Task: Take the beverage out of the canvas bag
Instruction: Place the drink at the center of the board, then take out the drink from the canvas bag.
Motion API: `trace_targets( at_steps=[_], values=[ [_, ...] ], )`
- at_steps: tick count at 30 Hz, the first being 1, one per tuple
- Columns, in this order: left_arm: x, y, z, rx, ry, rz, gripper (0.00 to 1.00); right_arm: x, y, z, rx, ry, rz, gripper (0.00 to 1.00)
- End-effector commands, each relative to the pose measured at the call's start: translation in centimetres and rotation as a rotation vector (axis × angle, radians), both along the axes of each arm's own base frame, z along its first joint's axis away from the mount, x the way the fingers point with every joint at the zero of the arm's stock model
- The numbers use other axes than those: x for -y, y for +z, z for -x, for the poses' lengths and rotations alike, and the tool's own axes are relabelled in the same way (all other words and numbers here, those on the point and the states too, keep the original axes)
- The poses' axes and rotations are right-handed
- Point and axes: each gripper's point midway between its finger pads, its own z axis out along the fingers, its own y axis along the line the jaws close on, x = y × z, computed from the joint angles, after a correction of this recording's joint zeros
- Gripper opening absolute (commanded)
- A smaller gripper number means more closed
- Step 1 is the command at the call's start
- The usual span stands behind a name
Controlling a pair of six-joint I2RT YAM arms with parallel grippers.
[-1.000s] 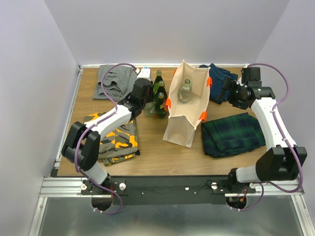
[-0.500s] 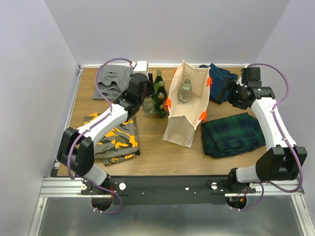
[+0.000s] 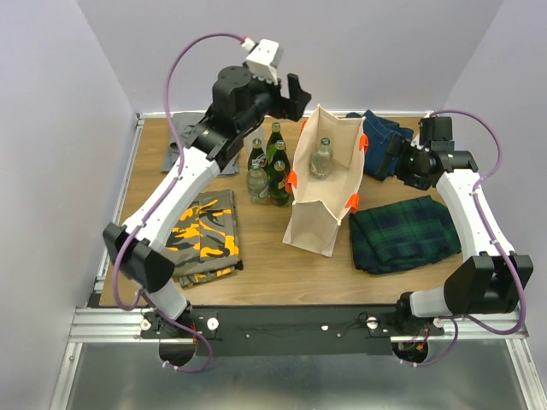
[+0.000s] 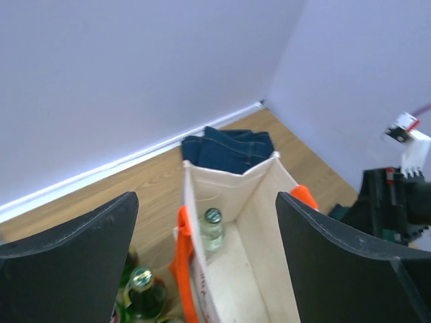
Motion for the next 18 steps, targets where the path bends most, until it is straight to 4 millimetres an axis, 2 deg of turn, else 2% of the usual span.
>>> trace_targets(
  at_steps=[1, 2, 4, 5, 6, 7, 8, 10, 11, 13, 18],
  values=[
    [5.2, -5.7, 1.3, -0.157, -0.25, -0.142, 0.92, 0.7, 0.2, 0.1, 0.015, -0.01, 0.036, 1.0],
    [6.1, -7.2, 0.7, -0.186, -0.262, -0.158, 0.92, 0.8, 0.1, 0.2, 0.013, -0.008, 0.04, 1.0],
    [7.6, -7.0, 1.2, -0.185, -0.314, -0.163, 0.9, 0.8, 0.2, 0.2, 0.013, -0.008, 0.043, 1.0],
    [8.5, -8.4, 0.7, -0.206, -0.328, -0.178, 0.89, 0.8, 0.2, 0.3, 0.013, -0.01, 0.044, 1.0],
    [9.1, -8.7, 0.7, -0.208, -0.338, -0.185, 0.89, 0.8, 0.2, 0.2, 0.016, -0.01, 0.044, 1.0],
    [9.6, -8.2, 0.8, -0.202, -0.347, -0.186, 0.89, 0.7, 0.1, 0.3, 0.015, -0.008, 0.041, 1.0],
    [10.1, -9.7, 0.2, -0.224, -0.344, -0.203, 0.88, 0.7, 0.2, 0.2, 0.018, -0.007, 0.04, 1.0],
    [10.5, -9.8, -0.2, -0.223, -0.339, -0.201, 0.88, 0.7, 0.0, 0.2, 0.012, -0.007, 0.04, 1.0],
    [10.7, -10.8, -0.8, -0.236, -0.332, -0.209, 0.88, 0.8, -0.1, 0.2, 0.01, -0.009, 0.043, 1.0],
    [10.9, -11.4, -1.0, -0.239, -0.333, -0.212, 0.86, 0.8, -0.1, 0.2, 0.009, -0.008, 0.046, 1.0],
    [11.8, -14.2, -1.5, -0.281, -0.345, -0.242, 0.84, 0.9, -0.2, 0.0, 0.009, -0.011, 0.05, 1.0]
  ],
)
